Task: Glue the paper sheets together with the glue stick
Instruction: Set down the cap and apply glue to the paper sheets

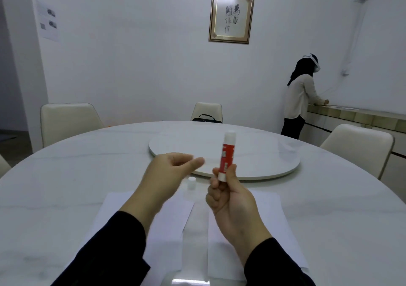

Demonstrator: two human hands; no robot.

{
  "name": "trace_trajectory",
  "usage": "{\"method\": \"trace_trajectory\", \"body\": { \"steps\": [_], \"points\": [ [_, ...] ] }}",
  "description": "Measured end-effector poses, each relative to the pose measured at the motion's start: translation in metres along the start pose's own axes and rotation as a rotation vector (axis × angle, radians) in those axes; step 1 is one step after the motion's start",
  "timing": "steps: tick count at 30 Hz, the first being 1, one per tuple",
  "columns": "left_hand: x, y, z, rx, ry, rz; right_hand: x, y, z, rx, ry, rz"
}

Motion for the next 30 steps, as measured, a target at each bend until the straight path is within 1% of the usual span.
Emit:
{"method": "trace_trajectory", "body": {
  "steps": [2, 3, 5, 6, 7, 8, 10, 13, 19, 23, 25, 28, 30],
  "points": [
    [0.019, -0.025, -0.001, -0.135, -0.071, -0.354, 0.007, -0.009, -0.001, -0.074, -0.023, -0.039],
    [0.03, -0.035, -0.001, -0.153, -0.156, -0.538, 0.01, -0.013, -0.001, -0.1, -0.032, -0.046],
    [0.053, -0.052, 0.002, -0.106, -0.392, -0.839, 0.012, -0.017, -0.001, -0.13, -0.04, -0.047],
    [0.062, -0.057, 0.005, -0.064, -0.499, -0.925, 0.013, -0.018, -0.001, -0.136, -0.041, -0.046],
    [0.069, -0.059, 0.008, -0.017, -0.576, -0.962, 0.013, -0.019, -0.002, -0.139, -0.042, -0.044],
    [0.075, -0.058, 0.01, 0.03, -0.618, -0.974, 0.013, -0.019, -0.002, -0.14, -0.041, -0.042],
    [0.082, -0.054, 0.012, 0.078, -0.621, -1.024, 0.013, -0.019, -0.002, -0.139, -0.034, -0.035],
    [0.081, -0.053, 0.01, 0.05, -0.586, -1.073, 0.013, -0.021, -0.001, -0.148, -0.024, -0.032],
    [0.082, -0.063, 0.007, -0.084, -0.577, -0.925, 0.014, -0.023, -0.002, -0.169, -0.022, -0.025],
    [0.086, -0.07, 0.004, -0.195, -0.455, -0.72, 0.015, -0.026, -0.003, -0.179, -0.021, -0.039],
    [0.09, -0.073, 0.002, -0.22, -0.393, -0.746, 0.015, -0.027, -0.003, -0.176, -0.022, -0.043],
    [0.094, -0.074, -0.002, -0.212, -0.322, -0.833, 0.015, -0.028, -0.003, -0.182, -0.029, -0.037],
    [0.092, -0.074, -0.002, -0.227, -0.271, -0.819, 0.015, -0.028, -0.003, -0.193, -0.034, -0.033]
  ]
}}
Point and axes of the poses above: each hand's wrist, its own z-axis away from the middle knuckle, its own y-axis out of the palm, x = y × z, the point moved 3 cm from there along -z, towards the middle knuckle, and after that the axes turned 4 degrees about x, right-handed, at the moved point
